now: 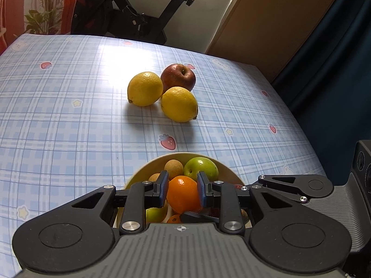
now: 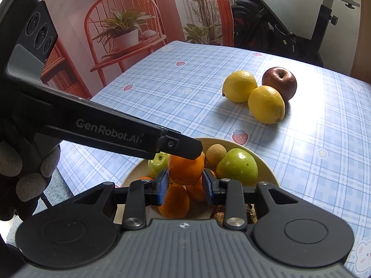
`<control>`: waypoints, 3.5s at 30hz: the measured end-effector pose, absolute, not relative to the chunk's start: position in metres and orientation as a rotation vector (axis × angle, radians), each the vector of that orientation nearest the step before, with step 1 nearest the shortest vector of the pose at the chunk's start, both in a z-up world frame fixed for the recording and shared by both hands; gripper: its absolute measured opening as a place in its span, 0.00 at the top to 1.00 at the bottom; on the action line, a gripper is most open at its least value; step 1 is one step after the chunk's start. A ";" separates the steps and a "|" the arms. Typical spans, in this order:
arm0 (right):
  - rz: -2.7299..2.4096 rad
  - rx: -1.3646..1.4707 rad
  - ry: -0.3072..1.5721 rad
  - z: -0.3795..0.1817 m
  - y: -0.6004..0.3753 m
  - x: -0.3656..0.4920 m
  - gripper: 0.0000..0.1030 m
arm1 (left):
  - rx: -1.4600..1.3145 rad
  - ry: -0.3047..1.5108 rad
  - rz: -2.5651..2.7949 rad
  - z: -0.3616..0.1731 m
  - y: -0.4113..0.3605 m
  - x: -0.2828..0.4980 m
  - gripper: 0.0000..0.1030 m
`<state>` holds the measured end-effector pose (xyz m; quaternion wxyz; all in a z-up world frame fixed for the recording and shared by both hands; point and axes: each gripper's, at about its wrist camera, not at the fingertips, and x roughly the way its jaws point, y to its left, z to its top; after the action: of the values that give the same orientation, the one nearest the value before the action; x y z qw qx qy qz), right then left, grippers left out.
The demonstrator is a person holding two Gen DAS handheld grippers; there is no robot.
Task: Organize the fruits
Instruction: 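Lower the tangerine into the plate and open the left gripper, then move the left gripper toward the yellow lemons beside the red apple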
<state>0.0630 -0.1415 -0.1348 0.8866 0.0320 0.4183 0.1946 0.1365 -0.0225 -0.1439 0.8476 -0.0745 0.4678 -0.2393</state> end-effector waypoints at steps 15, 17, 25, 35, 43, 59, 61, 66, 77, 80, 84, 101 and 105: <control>0.400 0.045 0.869 -0.136 -0.139 0.064 0.65 | -0.160 0.989 -0.522 -0.146 -0.020 0.140 0.73; 0.397 0.049 0.866 -0.136 -0.140 0.063 0.65 | -0.165 0.991 -0.520 -0.146 -0.020 0.140 0.73; 0.393 0.040 0.859 -0.134 -0.139 0.056 0.65 | -0.151 0.974 -0.503 -0.145 -0.018 0.138 0.73; 0.319 0.082 0.735 -0.121 -0.161 0.044 0.65 | -0.107 0.853 -0.434 -0.123 -0.018 0.125 0.73; 0.237 0.152 0.639 -0.115 -0.186 0.037 0.65 | -0.097 0.769 -0.366 -0.120 -0.016 0.116 0.73; 0.105 0.243 0.523 -0.140 -0.216 0.014 0.65 | -0.126 0.686 -0.205 -0.129 0.003 0.091 0.73; 0.107 0.243 0.517 -0.143 -0.216 0.012 0.65 | -0.107 0.671 -0.196 -0.130 0.002 0.086 0.73; 0.111 0.252 0.526 -0.148 -0.217 0.014 0.65 | -0.093 0.670 -0.183 -0.133 0.001 0.084 0.73; 0.066 0.291 0.496 -0.146 -0.247 0.026 0.65 | -0.113 0.665 -0.160 -0.128 0.005 0.097 0.73; 0.056 0.307 0.482 -0.143 -0.260 0.032 0.65 | -0.097 0.656 -0.157 -0.123 0.005 0.102 0.73; 0.075 0.276 0.474 -0.137 -0.267 0.042 0.65 | -0.086 0.640 -0.152 -0.113 0.004 0.113 0.73; 0.184 0.102 0.463 -0.139 -0.258 0.110 0.64 | 0.018 0.635 -0.220 -0.104 -0.027 0.173 0.73; 0.238 0.136 0.509 -0.154 -0.261 0.125 0.64 | 0.022 0.690 -0.253 -0.116 -0.038 0.193 0.73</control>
<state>0.1249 -0.2612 -0.1535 0.9585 0.0671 0.2511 0.1174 0.1928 -0.0385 -0.1157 0.9332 0.0109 0.3372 -0.1238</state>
